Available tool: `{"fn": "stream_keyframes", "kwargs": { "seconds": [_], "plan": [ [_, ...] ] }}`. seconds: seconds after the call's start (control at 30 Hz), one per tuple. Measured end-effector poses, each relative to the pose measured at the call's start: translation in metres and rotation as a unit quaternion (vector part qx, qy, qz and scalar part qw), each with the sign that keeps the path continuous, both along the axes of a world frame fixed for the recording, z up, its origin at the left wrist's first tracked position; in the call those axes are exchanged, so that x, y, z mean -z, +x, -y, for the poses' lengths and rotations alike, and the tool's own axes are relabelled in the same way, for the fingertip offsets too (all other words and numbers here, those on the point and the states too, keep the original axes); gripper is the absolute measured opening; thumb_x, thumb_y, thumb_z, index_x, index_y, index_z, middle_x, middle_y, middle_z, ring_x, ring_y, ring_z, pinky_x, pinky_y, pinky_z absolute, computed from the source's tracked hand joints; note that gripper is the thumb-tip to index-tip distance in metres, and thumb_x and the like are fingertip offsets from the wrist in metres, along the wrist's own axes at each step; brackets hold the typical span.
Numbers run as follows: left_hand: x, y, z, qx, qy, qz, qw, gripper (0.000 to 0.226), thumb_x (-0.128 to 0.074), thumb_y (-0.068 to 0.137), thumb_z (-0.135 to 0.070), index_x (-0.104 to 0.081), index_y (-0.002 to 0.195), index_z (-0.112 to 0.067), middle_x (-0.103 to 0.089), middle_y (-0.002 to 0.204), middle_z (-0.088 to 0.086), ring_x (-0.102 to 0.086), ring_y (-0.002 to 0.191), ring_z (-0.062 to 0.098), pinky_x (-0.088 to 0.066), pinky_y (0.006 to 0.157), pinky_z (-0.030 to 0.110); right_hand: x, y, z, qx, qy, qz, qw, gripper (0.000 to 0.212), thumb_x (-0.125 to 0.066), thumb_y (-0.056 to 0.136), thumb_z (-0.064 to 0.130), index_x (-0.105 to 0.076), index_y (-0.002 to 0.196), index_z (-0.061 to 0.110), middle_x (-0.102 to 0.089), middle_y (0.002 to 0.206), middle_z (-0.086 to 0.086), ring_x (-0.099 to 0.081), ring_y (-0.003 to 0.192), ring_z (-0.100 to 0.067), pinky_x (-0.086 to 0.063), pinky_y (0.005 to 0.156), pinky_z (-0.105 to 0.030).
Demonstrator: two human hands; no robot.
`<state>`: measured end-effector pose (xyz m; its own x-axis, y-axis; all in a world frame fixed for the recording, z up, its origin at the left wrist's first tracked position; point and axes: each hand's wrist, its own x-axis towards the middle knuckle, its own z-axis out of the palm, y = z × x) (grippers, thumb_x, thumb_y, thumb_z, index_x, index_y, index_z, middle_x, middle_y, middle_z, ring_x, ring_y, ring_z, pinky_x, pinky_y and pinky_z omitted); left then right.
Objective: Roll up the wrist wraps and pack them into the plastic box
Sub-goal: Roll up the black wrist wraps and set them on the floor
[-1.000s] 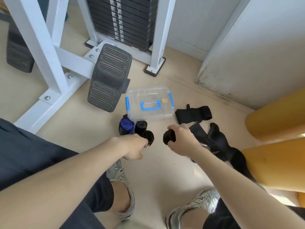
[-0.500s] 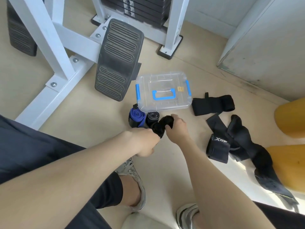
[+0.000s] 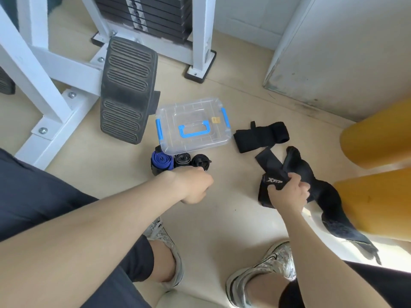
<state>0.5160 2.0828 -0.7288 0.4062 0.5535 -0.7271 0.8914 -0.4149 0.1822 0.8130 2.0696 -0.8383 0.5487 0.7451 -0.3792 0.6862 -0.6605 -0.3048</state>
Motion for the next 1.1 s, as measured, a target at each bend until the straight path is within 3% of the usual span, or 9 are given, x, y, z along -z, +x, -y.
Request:
{"fn": "stream_keyframes", "kwargs": {
  "seconds": [0.1, 0.23, 0.4, 0.57, 0.77, 0.83, 0.9, 1.03, 1.1],
  "plan": [
    [-0.003, 0.018, -0.003, 0.007, 0.0, 0.009, 1.0, 0.025, -0.046, 0.109, -0.018, -0.066, 0.125, -0.016, -0.061, 0.126, 0.013, -0.066, 0.107, 0.04, -0.056, 0.083, 0.042, 0.005, 0.012, 0.01, 0.12, -0.032, -0.205, 0.971, 0.075, -0.084, 0.093, 0.028, -0.043, 0.152, 0.009, -0.06, 0.133, -0.011, -0.062, 0.115, -0.033, -0.06, 0.093, -0.044],
    [-0.011, 0.041, -0.006, 0.01, -0.007, 0.015, 1.0, 0.029, -0.048, 0.11, -0.022, -0.066, 0.133, -0.021, -0.061, 0.135, 0.012, -0.065, 0.119, 0.04, -0.057, 0.099, 0.046, 0.01, 0.005, 0.022, 0.068, 0.009, -0.25, 0.966, 0.007, -0.078, 0.094, 0.014, -0.076, 0.093, 0.007, -0.07, 0.087, -0.004, -0.068, 0.082, -0.028, -0.056, 0.069, -0.031],
    [-0.022, 0.068, -0.006, 0.02, -0.004, 0.013, 1.0, 0.028, -0.049, 0.11, -0.027, -0.066, 0.131, -0.024, -0.064, 0.133, 0.009, -0.064, 0.12, 0.038, -0.057, 0.1, 0.046, 0.004, -0.018, 0.029, -0.016, -0.046, -0.338, 0.94, 0.021, -0.061, 0.105, 0.02, -0.075, 0.115, 0.007, -0.076, 0.114, -0.016, -0.079, 0.097, -0.021, -0.063, 0.086, -0.041],
    [-0.019, 0.077, 0.004, 0.036, -0.015, -0.012, 0.999, 0.028, -0.049, 0.11, -0.029, -0.065, 0.132, -0.022, -0.063, 0.134, 0.01, -0.065, 0.119, 0.038, -0.057, 0.1, 0.045, 0.01, -0.019, 0.04, -0.18, -0.114, -0.231, 0.949, 0.053, -0.069, 0.097, 0.02, -0.05, 0.146, 0.019, -0.053, 0.138, -0.004, -0.058, 0.117, -0.026, -0.05, 0.088, -0.034],
    [-0.011, 0.07, 0.012, 0.043, -0.025, -0.031, 0.998, 0.028, -0.05, 0.11, -0.029, -0.065, 0.132, -0.024, -0.062, 0.137, 0.011, -0.066, 0.118, 0.037, -0.056, 0.098, 0.042, 0.021, -0.008, 0.046, -0.077, 0.072, -0.034, 0.994, 0.066, -0.069, 0.085, 0.001, -0.046, 0.144, 0.018, -0.044, 0.146, -0.009, -0.046, 0.138, -0.035, -0.043, 0.113, -0.043],
    [-0.009, 0.068, 0.012, 0.045, -0.024, -0.031, 0.998, 0.028, -0.05, 0.11, -0.029, -0.065, 0.134, -0.024, -0.063, 0.138, 0.012, -0.066, 0.118, 0.038, -0.056, 0.098, 0.041, 0.023, -0.002, 0.039, -0.138, 0.035, -0.036, 0.989, 0.083, -0.069, 0.09, 0.005, -0.029, 0.162, 0.02, -0.043, 0.16, -0.008, -0.04, 0.152, -0.034, -0.031, 0.127, -0.049],
    [-0.007, 0.067, 0.01, 0.048, -0.025, -0.029, 0.998, 0.029, -0.05, 0.11, -0.029, -0.065, 0.135, -0.024, -0.063, 0.137, 0.012, -0.066, 0.118, 0.039, -0.056, 0.098, 0.042, 0.024, 0.001, 0.034, -0.215, -0.04, -0.03, 0.975, 0.085, -0.072, 0.097, 0.022, -0.02, 0.165, 0.02, -0.058, 0.151, -0.011, -0.052, 0.143, -0.037, -0.03, 0.126, -0.053],
    [-0.005, 0.067, 0.002, 0.058, -0.018, -0.035, 0.998, 0.032, -0.05, 0.11, -0.027, -0.061, 0.14, -0.021, -0.062, 0.139, 0.013, -0.065, 0.121, 0.04, -0.056, 0.099, 0.045, 0.021, -0.012, 0.035, -0.266, -0.079, -0.153, 0.948, 0.062, -0.069, 0.093, 0.016, -0.047, 0.151, 0.023, -0.07, 0.132, -0.011, -0.065, 0.12, -0.038, -0.054, 0.101, -0.047],
    [-0.004, 0.068, -0.003, 0.058, -0.006, -0.03, 0.998, 0.036, -0.054, 0.108, -0.026, -0.056, 0.144, -0.02, -0.058, 0.141, 0.013, -0.063, 0.125, 0.041, -0.055, 0.102, 0.049, 0.018, -0.028, 0.033, -0.251, -0.086, -0.249, 0.931, 0.054, -0.069, 0.089, 0.013, -0.064, 0.142, 0.024, -0.07, 0.13, -0.007, -0.064, 0.122, -0.034, -0.054, 0.104, -0.045]
  ]
}}
